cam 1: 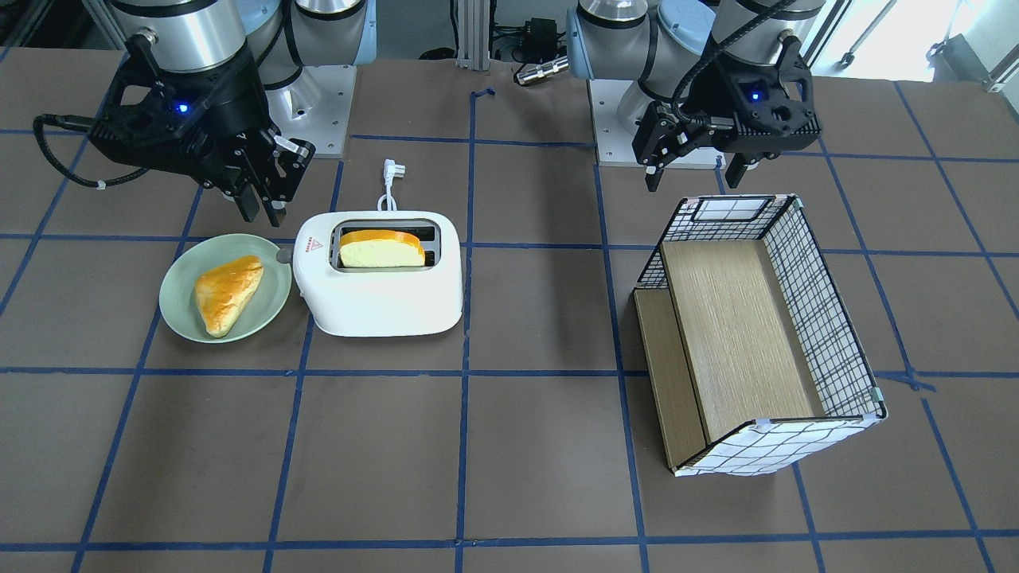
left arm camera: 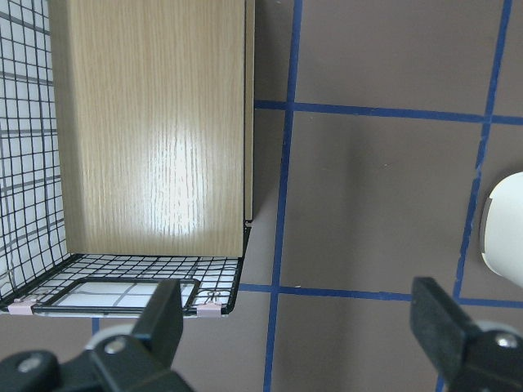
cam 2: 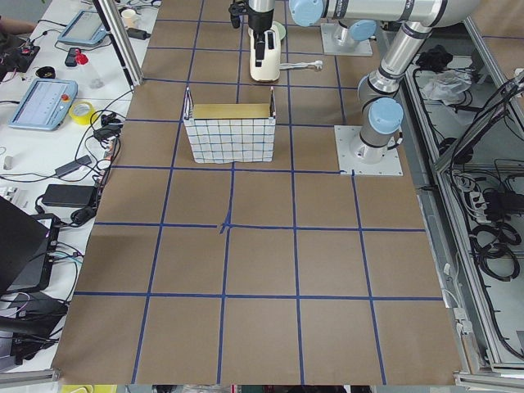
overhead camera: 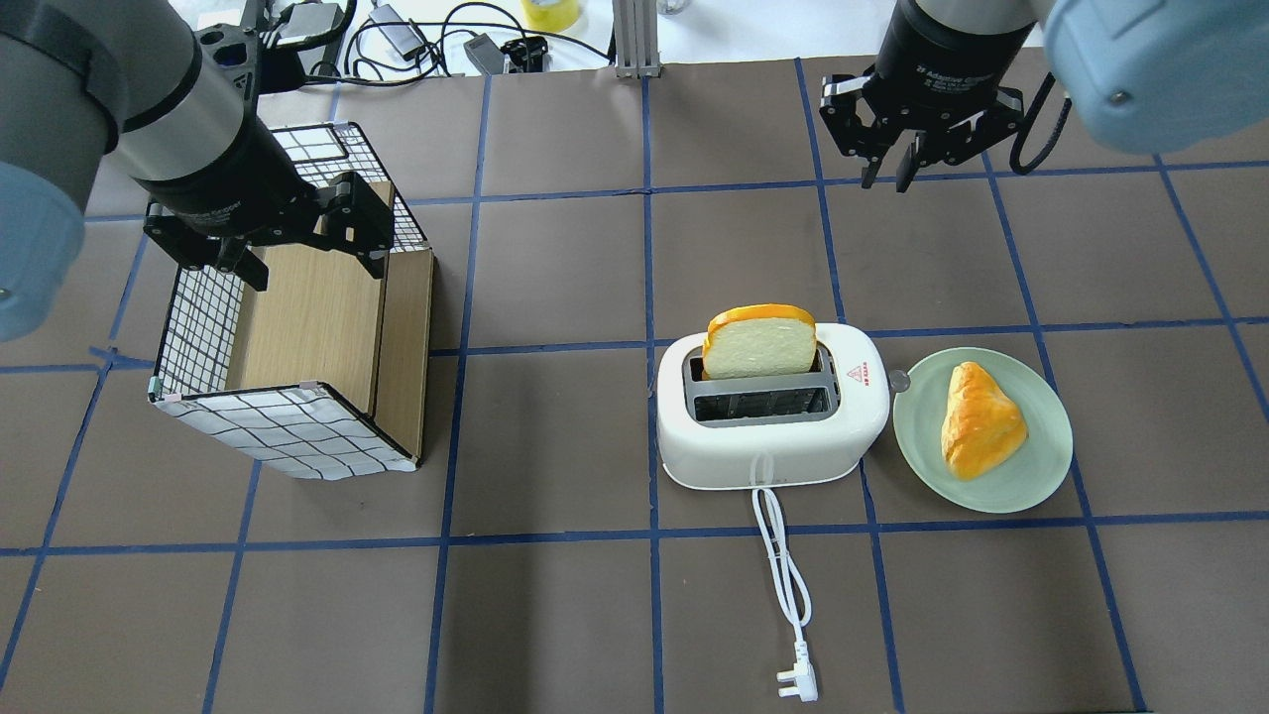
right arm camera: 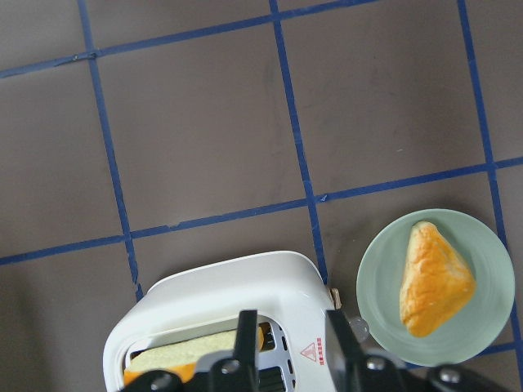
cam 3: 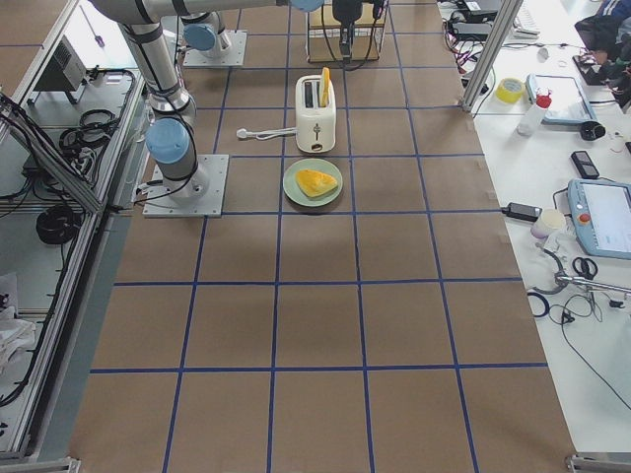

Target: Press toaster with right arm

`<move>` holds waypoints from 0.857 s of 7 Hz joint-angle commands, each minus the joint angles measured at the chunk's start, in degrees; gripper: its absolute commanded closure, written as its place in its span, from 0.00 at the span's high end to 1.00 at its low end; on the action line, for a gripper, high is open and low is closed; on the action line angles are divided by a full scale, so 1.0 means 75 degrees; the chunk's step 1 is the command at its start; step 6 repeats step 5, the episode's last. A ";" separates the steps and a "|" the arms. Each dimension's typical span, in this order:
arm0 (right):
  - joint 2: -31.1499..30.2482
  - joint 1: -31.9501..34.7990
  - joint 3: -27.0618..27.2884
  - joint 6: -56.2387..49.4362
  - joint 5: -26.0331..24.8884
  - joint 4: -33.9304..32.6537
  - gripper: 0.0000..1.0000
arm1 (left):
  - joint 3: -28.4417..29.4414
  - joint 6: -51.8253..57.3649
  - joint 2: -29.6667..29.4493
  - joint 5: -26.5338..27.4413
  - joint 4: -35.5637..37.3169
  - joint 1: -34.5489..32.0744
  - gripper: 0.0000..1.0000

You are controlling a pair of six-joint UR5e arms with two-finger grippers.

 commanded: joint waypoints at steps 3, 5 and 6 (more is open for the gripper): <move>0.0053 -0.0002 0.0027 -0.0062 0.0024 -0.0471 1.00 | 0.0000 0.0000 0.0000 0.0000 0.0000 0.0000 1.00; 0.0041 -0.0002 0.0027 -0.0062 0.0013 -0.0459 1.00 | 0.0000 0.0000 0.0000 0.0012 0.0000 0.0000 1.00; 0.0041 -0.0002 0.0027 -0.0062 0.0013 -0.0459 1.00 | 0.0000 0.0000 0.0000 0.0012 0.0000 0.0000 1.00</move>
